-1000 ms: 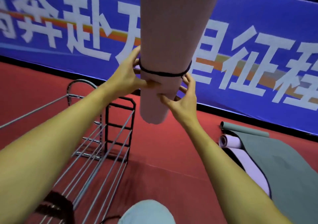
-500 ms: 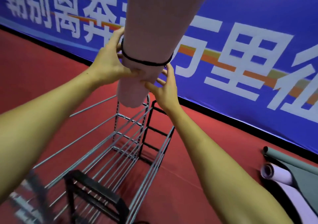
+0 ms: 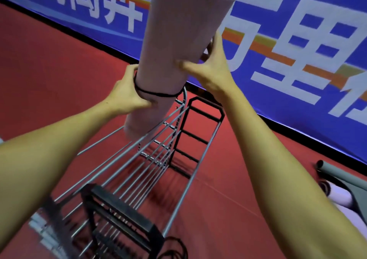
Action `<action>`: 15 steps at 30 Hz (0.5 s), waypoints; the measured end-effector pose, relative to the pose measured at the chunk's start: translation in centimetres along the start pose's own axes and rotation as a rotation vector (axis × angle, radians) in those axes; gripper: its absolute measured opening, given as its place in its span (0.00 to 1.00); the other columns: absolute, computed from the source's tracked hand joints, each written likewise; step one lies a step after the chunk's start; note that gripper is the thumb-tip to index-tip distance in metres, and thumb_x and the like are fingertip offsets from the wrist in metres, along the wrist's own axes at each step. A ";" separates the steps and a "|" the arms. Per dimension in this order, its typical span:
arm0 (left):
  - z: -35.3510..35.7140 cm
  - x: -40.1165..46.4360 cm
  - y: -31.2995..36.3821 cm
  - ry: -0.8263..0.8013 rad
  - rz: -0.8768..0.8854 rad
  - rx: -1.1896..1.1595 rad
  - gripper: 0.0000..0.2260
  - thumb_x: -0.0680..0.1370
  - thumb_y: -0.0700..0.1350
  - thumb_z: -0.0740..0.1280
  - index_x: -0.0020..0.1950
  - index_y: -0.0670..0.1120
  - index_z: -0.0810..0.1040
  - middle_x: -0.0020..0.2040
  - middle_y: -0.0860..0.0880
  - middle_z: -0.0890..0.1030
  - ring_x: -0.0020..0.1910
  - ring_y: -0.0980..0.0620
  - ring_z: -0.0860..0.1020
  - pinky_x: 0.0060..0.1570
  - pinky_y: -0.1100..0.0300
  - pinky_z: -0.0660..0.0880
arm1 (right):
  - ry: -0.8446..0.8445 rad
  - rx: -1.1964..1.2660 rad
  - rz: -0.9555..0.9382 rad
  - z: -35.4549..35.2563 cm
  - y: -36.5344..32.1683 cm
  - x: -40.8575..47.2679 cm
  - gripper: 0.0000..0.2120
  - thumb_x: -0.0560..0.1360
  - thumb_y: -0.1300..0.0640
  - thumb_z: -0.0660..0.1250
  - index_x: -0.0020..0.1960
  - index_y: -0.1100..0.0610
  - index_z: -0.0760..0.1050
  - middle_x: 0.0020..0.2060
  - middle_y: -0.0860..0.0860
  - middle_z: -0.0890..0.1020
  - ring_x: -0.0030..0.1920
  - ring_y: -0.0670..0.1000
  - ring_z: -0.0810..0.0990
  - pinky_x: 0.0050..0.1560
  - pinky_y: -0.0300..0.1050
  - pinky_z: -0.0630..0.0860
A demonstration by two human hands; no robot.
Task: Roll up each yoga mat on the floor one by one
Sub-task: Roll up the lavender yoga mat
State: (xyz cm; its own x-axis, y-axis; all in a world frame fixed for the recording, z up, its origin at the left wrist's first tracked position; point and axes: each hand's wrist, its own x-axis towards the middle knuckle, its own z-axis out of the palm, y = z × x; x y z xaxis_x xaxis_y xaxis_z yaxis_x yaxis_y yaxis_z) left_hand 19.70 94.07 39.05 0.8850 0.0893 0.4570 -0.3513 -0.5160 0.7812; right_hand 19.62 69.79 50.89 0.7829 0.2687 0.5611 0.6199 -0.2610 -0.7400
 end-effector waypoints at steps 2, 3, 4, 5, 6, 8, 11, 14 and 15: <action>0.4 0.3 -1.2 -0.013 -0.047 0.024 0.47 0.59 0.55 0.83 0.73 0.58 0.62 0.63 0.51 0.81 0.62 0.45 0.80 0.60 0.46 0.79 | 0.000 -0.014 0.016 1.2 0.4 0.9 0.54 0.67 0.55 0.85 0.82 0.55 0.54 0.73 0.54 0.73 0.68 0.49 0.78 0.61 0.46 0.82; 0.5 0.4 -1.9 -0.020 -0.072 0.032 0.47 0.59 0.57 0.82 0.73 0.58 0.62 0.64 0.51 0.80 0.62 0.45 0.80 0.60 0.46 0.79 | 0.006 -0.001 0.038 1.8 1.0 1.2 0.56 0.66 0.53 0.86 0.83 0.55 0.54 0.73 0.54 0.73 0.69 0.49 0.78 0.63 0.49 0.82; 0.7 0.4 -2.6 -0.029 -0.091 0.037 0.47 0.58 0.57 0.82 0.72 0.58 0.62 0.63 0.51 0.81 0.62 0.46 0.80 0.61 0.45 0.79 | 0.019 0.007 0.051 2.4 1.7 1.5 0.57 0.64 0.52 0.86 0.82 0.55 0.54 0.73 0.53 0.73 0.69 0.49 0.77 0.65 0.51 0.81; 0.8 0.3 -3.4 -0.038 -0.112 0.036 0.47 0.58 0.57 0.82 0.72 0.58 0.63 0.63 0.52 0.81 0.62 0.46 0.80 0.61 0.45 0.79 | 0.033 0.004 0.059 3.1 2.3 1.7 0.57 0.63 0.51 0.86 0.81 0.55 0.55 0.72 0.53 0.73 0.68 0.48 0.78 0.65 0.52 0.81; 0.9 0.3 -4.1 -0.047 -0.131 0.038 0.47 0.58 0.57 0.83 0.73 0.58 0.63 0.63 0.52 0.81 0.62 0.46 0.80 0.61 0.45 0.79 | 0.037 -0.001 0.060 3.8 2.8 1.8 0.56 0.63 0.51 0.87 0.80 0.55 0.57 0.71 0.52 0.74 0.67 0.48 0.78 0.64 0.52 0.81; 1.1 0.4 -5.3 -0.075 -0.163 0.090 0.49 0.59 0.55 0.85 0.75 0.55 0.65 0.63 0.52 0.80 0.63 0.44 0.79 0.57 0.48 0.79 | 0.047 -0.025 0.073 5.2 4.0 1.9 0.55 0.62 0.51 0.87 0.79 0.55 0.58 0.68 0.49 0.75 0.66 0.48 0.78 0.64 0.52 0.81; 1.1 1.0 -6.3 -0.155 -0.274 0.195 0.56 0.56 0.55 0.88 0.79 0.51 0.65 0.65 0.49 0.78 0.61 0.41 0.79 0.45 0.45 0.82 | 0.047 -0.064 0.125 7.2 6.8 1.3 0.55 0.61 0.50 0.87 0.77 0.55 0.58 0.66 0.48 0.74 0.64 0.50 0.78 0.64 0.55 0.80; 1.2 1.5 -6.8 -0.177 -0.243 0.076 0.61 0.53 0.56 0.88 0.81 0.49 0.62 0.70 0.50 0.77 0.64 0.46 0.79 0.49 0.46 0.82 | 0.081 -0.068 0.186 9.2 10.6 -0.2 0.55 0.60 0.53 0.88 0.76 0.56 0.59 0.68 0.52 0.75 0.65 0.53 0.77 0.66 0.57 0.78; 1.4 1.6 -6.8 -0.177 -0.221 0.013 0.61 0.53 0.56 0.89 0.81 0.48 0.63 0.71 0.51 0.77 0.66 0.48 0.79 0.54 0.47 0.82 | 0.103 -0.063 0.198 9.7 11.8 -0.7 0.54 0.59 0.54 0.88 0.76 0.57 0.60 0.68 0.53 0.75 0.66 0.53 0.77 0.66 0.57 0.77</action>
State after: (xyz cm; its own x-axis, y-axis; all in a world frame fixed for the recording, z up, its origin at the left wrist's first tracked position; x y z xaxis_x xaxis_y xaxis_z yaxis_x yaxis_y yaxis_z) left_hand 23.91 96.52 33.85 0.9797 0.0509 0.1941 -0.1414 -0.5116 0.8475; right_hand 25.86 75.54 38.12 0.8887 0.1114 0.4447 0.4534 -0.3574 -0.8165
